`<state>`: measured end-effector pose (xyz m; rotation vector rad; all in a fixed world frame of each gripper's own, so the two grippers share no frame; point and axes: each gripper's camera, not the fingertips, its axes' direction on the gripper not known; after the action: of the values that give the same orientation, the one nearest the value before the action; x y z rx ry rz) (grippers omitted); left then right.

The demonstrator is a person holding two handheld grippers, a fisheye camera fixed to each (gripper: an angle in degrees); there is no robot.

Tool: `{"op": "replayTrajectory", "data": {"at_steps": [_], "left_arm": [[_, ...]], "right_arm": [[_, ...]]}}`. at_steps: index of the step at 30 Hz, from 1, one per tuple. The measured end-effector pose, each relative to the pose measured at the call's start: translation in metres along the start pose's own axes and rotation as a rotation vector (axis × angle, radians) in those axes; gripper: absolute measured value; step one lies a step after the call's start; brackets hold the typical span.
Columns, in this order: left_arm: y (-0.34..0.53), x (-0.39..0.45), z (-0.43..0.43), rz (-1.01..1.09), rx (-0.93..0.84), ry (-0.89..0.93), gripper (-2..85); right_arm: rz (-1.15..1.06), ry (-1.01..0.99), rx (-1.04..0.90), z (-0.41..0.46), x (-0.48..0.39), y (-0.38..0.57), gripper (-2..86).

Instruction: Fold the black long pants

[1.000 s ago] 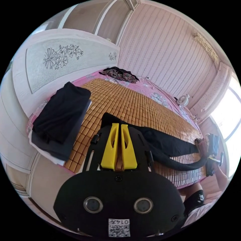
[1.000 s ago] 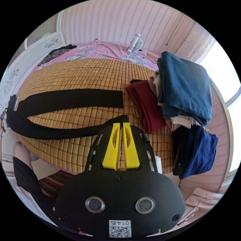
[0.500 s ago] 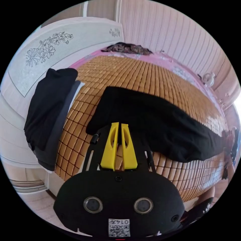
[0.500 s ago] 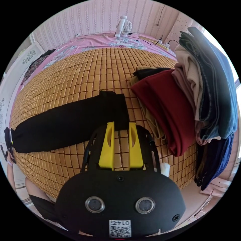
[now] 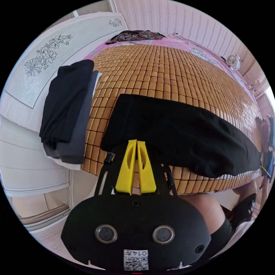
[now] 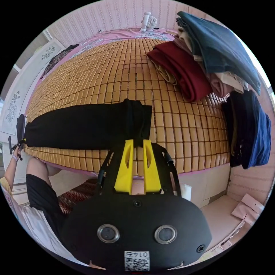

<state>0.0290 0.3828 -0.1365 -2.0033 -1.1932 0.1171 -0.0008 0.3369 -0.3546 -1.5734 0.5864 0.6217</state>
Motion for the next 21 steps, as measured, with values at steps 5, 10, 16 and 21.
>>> {"op": "replayTrajectory", "data": {"at_steps": [5, 10, 16, 21], "left_arm": [[0.023, 0.053, -0.059, 0.118, 0.224, 0.105, -1.0], [0.021, 0.137, -0.062, 0.297, 0.207, 0.34, -1.0], [0.014, 0.226, -0.062, 0.474, 0.23, 0.404, -1.0], [0.008, 0.258, -0.064, 0.504, 0.265, 0.488, -1.0]], "right_arm": [[0.084, 0.012, 0.129, -0.029, 0.015, 0.017, 6.9], [0.083, -0.028, 0.168, -0.012, 0.012, -0.01, 7.5], [0.113, -0.075, 0.189, -0.009, 0.025, -0.003, 1.8], [0.219, -0.167, 0.226, -0.019, 0.04, 0.023, 3.9]]}}
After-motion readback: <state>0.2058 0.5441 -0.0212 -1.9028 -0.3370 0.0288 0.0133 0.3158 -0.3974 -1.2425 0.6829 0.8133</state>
